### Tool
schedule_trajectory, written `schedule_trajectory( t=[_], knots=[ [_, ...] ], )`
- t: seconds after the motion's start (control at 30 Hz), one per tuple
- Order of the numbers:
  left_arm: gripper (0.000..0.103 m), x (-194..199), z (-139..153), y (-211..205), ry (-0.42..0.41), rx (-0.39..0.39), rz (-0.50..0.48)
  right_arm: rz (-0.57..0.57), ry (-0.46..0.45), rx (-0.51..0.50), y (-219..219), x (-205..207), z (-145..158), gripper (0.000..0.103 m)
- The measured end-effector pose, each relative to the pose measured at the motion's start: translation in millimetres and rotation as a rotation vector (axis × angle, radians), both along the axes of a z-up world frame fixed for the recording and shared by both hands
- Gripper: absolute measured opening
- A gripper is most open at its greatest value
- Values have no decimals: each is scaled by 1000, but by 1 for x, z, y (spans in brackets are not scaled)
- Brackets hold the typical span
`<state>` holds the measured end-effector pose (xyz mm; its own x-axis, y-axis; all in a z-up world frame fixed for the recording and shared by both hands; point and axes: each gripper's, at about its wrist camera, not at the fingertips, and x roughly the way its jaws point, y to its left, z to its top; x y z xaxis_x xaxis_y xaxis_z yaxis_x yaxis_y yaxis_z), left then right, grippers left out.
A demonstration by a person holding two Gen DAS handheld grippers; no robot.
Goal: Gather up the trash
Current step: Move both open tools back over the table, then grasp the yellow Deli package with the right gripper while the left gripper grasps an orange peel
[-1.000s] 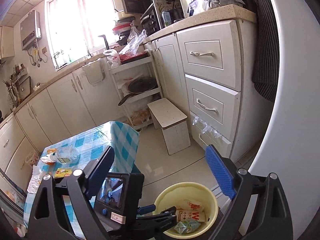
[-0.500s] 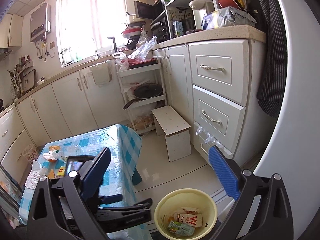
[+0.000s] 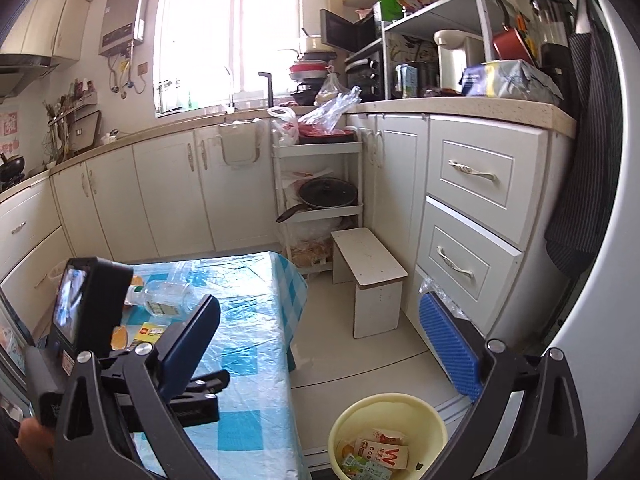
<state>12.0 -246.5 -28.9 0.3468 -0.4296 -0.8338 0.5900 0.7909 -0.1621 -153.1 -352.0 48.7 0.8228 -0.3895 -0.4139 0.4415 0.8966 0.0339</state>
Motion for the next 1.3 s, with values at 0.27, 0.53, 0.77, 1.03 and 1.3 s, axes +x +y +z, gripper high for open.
schedule_trajectory(
  t=[0.27, 0.53, 0.77, 1.03, 1.3],
  knots=[
    [83, 21, 5, 63, -11, 9, 86, 50, 19, -24, 29, 18, -4, 95],
    [84, 56, 6, 134, -18, 19, 245, 117, 61, 7, 52, 42, -14, 95],
    [84, 97, -7, 217, 40, 38, 489, 219, 155, 128, 69, 76, -42, 95],
    [84, 118, -42, 244, 133, 75, 563, 303, 305, 317, 89, 126, -94, 95],
    [84, 128, -59, 237, 165, 89, 576, 307, 364, 361, 100, 153, -122, 95]
  ],
)
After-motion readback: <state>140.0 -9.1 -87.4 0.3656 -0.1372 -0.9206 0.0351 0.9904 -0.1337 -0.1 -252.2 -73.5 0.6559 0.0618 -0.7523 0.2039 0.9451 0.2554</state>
